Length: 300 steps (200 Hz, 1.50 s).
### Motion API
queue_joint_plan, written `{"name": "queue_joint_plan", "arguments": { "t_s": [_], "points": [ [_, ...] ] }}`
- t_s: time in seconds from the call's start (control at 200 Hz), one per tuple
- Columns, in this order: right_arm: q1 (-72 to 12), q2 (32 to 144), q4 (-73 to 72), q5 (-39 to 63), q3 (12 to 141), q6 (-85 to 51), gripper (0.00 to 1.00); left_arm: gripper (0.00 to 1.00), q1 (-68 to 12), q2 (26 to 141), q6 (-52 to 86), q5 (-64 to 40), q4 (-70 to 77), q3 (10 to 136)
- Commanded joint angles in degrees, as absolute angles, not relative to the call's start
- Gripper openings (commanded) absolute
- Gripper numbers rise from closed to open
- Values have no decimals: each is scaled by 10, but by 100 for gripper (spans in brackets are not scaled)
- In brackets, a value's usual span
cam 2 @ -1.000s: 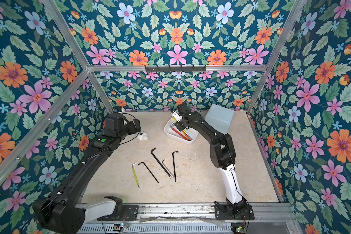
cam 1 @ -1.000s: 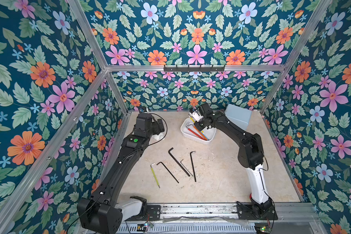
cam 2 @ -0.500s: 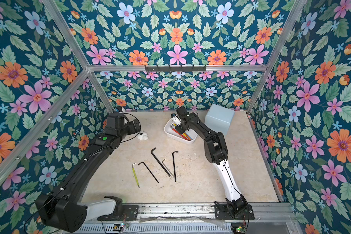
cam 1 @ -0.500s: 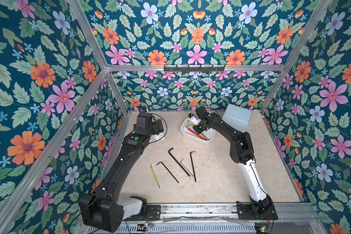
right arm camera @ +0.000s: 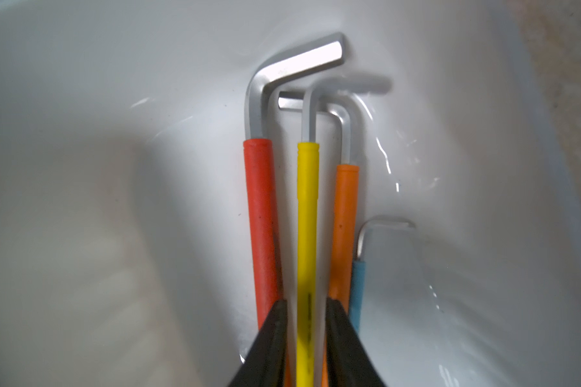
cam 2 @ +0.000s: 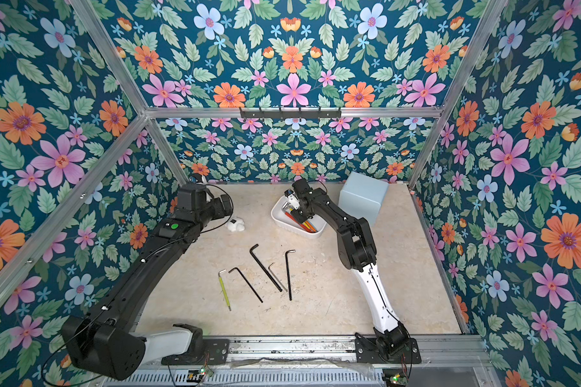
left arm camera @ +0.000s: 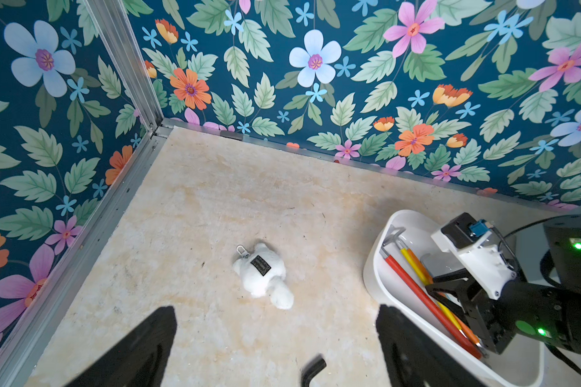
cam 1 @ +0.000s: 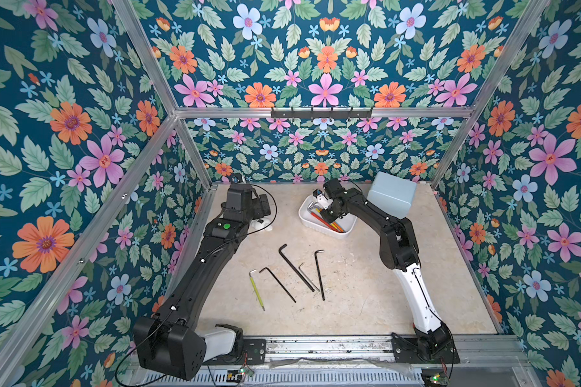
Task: Put the hex key on the desktop into the storage box
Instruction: Place the Allen key in the storage box, then pick up the Allen key from the center of the board.
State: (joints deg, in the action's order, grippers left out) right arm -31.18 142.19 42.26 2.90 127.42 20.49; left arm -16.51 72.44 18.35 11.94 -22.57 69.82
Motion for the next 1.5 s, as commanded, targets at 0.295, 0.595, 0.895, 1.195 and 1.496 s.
{"name": "queue_joint_plan", "arguments": {
  "t_s": [0.295, 0.595, 0.895, 1.195, 1.496],
  "points": [
    [-312, 1353, 422, 14, 1319, 144, 47, 100, -164, 716, 185, 117, -227, 716],
    [-356, 1150, 441, -19, 1119, 50, 52, 100, -164, 696, 203, 92, -222, 693],
    [-443, 994, 439, 1, 909, -169, 60, 100, -165, 684, 267, 36, -191, 654],
    [-476, 971, 358, 40, 779, -306, 63, 99, -166, 671, 298, 21, -193, 635],
    [-505, 1066, 399, -13, 813, -334, 62, 100, -166, 640, 311, 35, -218, 617]
  ]
}}
